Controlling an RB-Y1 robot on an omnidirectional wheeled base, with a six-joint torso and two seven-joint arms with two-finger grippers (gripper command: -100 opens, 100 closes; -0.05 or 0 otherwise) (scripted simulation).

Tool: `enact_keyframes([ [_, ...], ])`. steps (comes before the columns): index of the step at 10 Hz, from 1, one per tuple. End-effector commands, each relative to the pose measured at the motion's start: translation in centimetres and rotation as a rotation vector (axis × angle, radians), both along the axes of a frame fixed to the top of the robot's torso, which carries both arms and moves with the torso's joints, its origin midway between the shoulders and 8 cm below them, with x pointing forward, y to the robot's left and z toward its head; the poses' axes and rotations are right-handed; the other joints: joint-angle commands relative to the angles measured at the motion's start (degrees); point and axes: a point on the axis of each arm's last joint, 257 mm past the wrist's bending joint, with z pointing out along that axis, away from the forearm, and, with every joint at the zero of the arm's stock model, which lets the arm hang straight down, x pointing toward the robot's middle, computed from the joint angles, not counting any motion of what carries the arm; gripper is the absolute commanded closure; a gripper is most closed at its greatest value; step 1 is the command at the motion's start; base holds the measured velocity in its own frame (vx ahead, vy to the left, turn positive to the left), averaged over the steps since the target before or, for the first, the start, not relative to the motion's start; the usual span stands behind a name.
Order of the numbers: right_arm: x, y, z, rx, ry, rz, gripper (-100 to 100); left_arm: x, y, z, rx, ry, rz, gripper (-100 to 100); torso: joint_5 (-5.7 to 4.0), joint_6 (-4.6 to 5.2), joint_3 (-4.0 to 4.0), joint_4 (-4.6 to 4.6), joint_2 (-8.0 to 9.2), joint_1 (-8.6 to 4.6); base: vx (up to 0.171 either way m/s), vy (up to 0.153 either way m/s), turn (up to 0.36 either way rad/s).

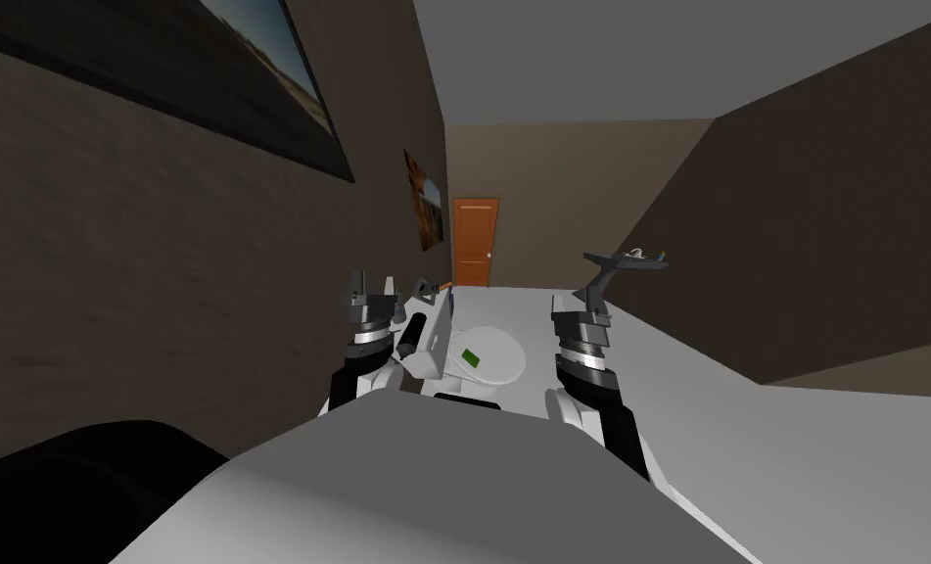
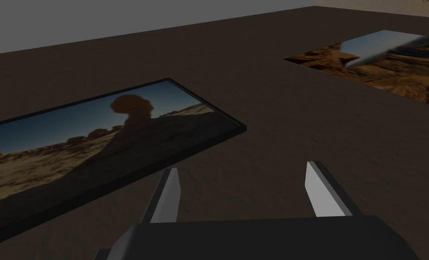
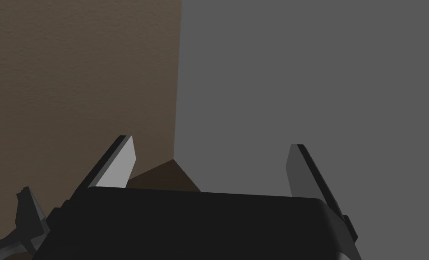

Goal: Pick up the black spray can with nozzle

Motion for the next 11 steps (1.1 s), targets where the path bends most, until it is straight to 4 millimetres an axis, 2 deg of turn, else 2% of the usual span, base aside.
enact_keyframes([
  [1, 0.0, 0.0, 0.0, 0.000, 0.000, 0.000, 0, 0.3, -0.5, -0.3, 0.030, 0.024, -0.024, -100, 0.00, 0.00, 0.00, 0.00, 0.00, 0.00, -0.020, -0.013, -0.026],
  [4, 0.0, 0.0, 0.0, 0.000, 0.000, 0.000, 0, 1.0, -1.1, -1.2, 0.067, 0.074, -0.062, -100, -0.03, 0.01, 0.13, 0.05, 0.22, -0.12, -0.054, -0.032, -0.030],
  [7, 0.0, 0.0, 0.0, 0.000, 0.000, 0.000, 0, 2.3, -1.6, -3.4, 0.100, 0.189, -0.122, -100, -0.04, 0.01, 0.16, 0.06, 0.27, -0.16, -0.084, -0.049, -0.059],
  [8, 0.0, 0.0, 0.0, 0.000, 0.000, 0.000, 0, 2.3, -1.7, -3.4, 0.109, 0.191, -0.127, -100, -0.05, 0.00, 0.25, 0.09, 0.44, -0.20, -0.087, -0.045, -0.019],
  [10, 0.0, 0.0, 0.0, 0.000, 0.000, 0.000, 0, 3.2, -1.9, -5.5, 0.122, 0.287, -0.168, -100, -0.04, 0.01, 0.18, 0.07, 0.30, -0.17, -0.078, -0.063, -0.082],
  [11, 0.0, 0.0, 0.0, 0.000, 0.000, 0.000, 0, 3.2, -2.0, -5.6, 0.128, 0.295, -0.171, -100, -0.06, 0.01, 0.21, 0.08, 0.36, -0.26, -0.083, -0.076, -0.026],
])
